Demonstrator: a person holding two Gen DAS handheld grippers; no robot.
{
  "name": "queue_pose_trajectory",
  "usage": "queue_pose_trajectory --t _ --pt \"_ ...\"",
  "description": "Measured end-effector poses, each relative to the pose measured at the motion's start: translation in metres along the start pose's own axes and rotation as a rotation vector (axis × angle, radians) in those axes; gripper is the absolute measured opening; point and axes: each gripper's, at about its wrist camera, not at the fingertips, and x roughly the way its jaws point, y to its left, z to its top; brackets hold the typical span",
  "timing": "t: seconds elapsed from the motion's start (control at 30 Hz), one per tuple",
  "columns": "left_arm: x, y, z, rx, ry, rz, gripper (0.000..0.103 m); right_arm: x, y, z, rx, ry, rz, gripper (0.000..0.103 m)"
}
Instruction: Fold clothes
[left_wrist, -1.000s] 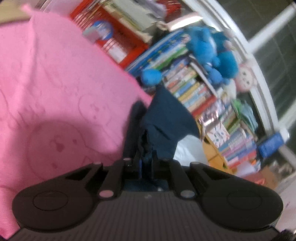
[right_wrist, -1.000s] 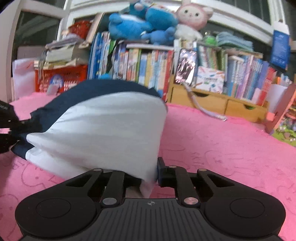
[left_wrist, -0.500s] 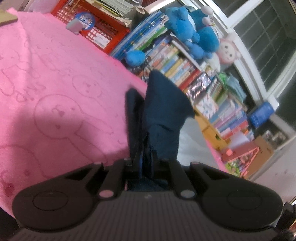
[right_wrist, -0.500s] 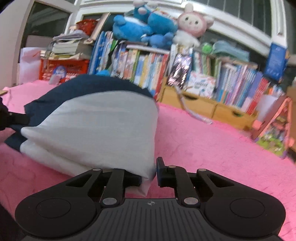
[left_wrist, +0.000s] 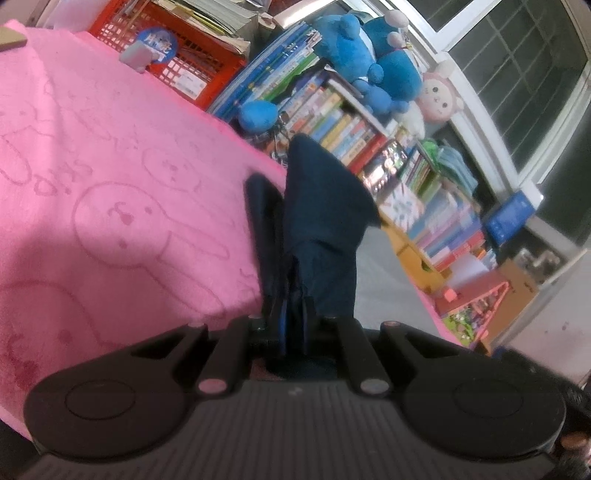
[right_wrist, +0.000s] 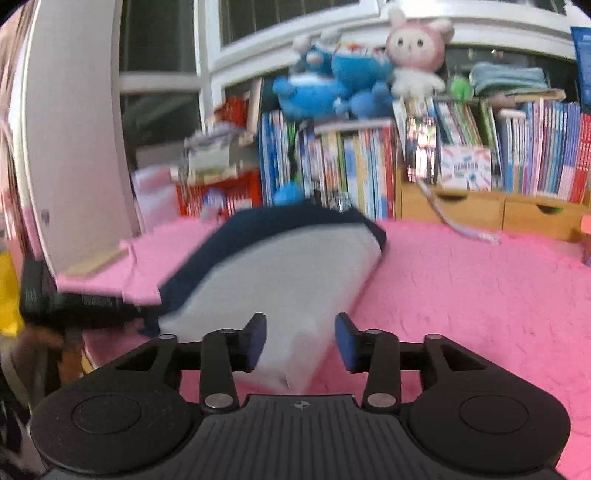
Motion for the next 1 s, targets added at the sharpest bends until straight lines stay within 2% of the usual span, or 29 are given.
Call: queue_pose_trajectory --t 0.03,0.17,0.3,0.37,0.4,0.47,0.53,0.6,0.67,0.77,0.83,0.93,1.0 --pt "-0.001 0.000 0.000 0.005 0.001 -0.004 0.010 0.007 0.005 0.004 -0.001 -0.010 -0.002 0.055" --pt "-0.010 0.001 -0.001 0.036 0.009 -0.008 0.011 0.065 0.052 0.011 -0.127 0.024 -0.076 0.055" --pt "-0.030 -0.004 0.003 0.097 0.028 0.039 0.022 0.126 0.088 0.013 -0.179 0.094 -0.102 0.059" --pt "-0.048 -0.015 0.015 0.159 0.009 0.025 0.028 0.148 0.103 0.008 -0.214 0.127 -0.167 0.060" --pt "-0.055 -0.025 0.024 0.228 -0.008 0.029 0.031 0.150 0.110 0.004 -0.241 0.124 -0.172 0.060" --pt "-0.057 -0.048 0.043 0.380 -0.040 0.059 0.036 0.152 0.121 -0.002 -0.296 0.114 -0.160 0.060" --pt "-0.046 -0.069 0.058 0.508 -0.070 0.048 0.037 0.147 0.125 -0.007 -0.315 0.115 -0.067 0.061" --pt "-0.021 -0.085 0.072 0.588 -0.084 -0.008 0.037 0.141 0.122 -0.010 -0.301 0.120 0.029 0.064" --pt "0.013 -0.097 0.079 0.640 -0.052 -0.049 0.037 0.135 0.121 -0.012 -0.291 0.117 0.071 0.065" --pt "0.064 -0.100 0.075 0.711 0.031 -0.020 0.037 0.126 0.115 -0.015 -0.287 0.108 0.091 0.065" --pt "0.094 -0.086 0.072 0.719 0.092 0.071 0.037 0.113 0.104 -0.012 -0.270 0.090 0.109 0.065" --pt "0.109 -0.053 0.069 0.606 0.156 0.109 0.038 0.095 0.082 -0.006 -0.230 0.057 0.133 0.068" --pt "0.103 -0.044 0.071 0.553 0.155 0.101 0.038 0.090 0.054 0.005 -0.176 0.022 0.117 0.075"
